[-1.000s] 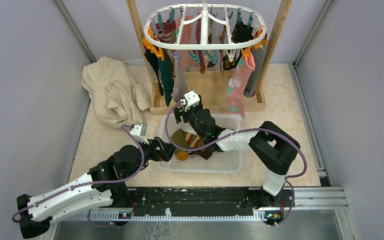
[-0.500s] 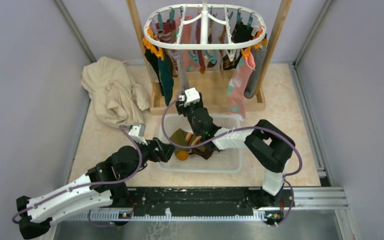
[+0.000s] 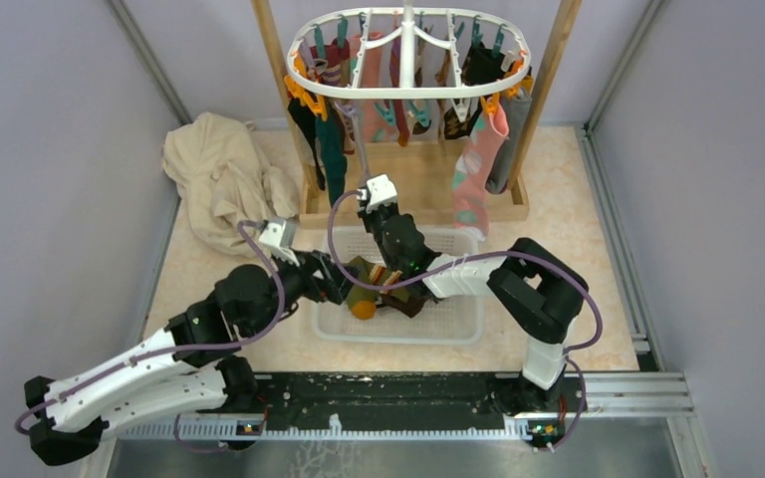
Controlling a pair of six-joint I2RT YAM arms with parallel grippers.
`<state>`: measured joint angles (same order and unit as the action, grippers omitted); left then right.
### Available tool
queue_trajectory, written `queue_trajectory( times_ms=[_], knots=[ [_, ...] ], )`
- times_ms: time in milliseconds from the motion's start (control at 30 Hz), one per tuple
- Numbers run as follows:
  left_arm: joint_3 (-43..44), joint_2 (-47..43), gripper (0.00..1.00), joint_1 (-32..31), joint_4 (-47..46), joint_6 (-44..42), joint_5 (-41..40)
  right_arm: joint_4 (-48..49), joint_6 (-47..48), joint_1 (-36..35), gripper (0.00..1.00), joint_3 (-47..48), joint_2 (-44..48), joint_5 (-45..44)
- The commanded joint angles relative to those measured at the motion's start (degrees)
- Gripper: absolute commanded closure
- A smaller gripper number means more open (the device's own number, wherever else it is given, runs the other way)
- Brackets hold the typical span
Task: Remove the socks clipped to the hanger
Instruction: Remove the sock from the hanger.
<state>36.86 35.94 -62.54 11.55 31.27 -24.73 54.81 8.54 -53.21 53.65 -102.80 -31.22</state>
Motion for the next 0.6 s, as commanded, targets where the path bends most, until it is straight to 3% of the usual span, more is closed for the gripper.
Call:
queue_trajectory(
  times_ms=[0,200,567],
  knots=[
    [11.2,4.0,0.01,-0.2,-3.5,-5.1,2.2,0.9,1.5,-0.7,0.83,0.0,2.8,1.2],
    [20.5,6.6,0.01,-0.3,-3.5,-6.2,5.9,-0.3,2.6,-0.7,0.98,-0.1,3.2,0.6],
    [23.6,0.9,0.06,-0.3,-0.2,-3.4,9.9,0.0,3.2,-0.7,1.00,-1.0,3.2,0.6]
  ],
)
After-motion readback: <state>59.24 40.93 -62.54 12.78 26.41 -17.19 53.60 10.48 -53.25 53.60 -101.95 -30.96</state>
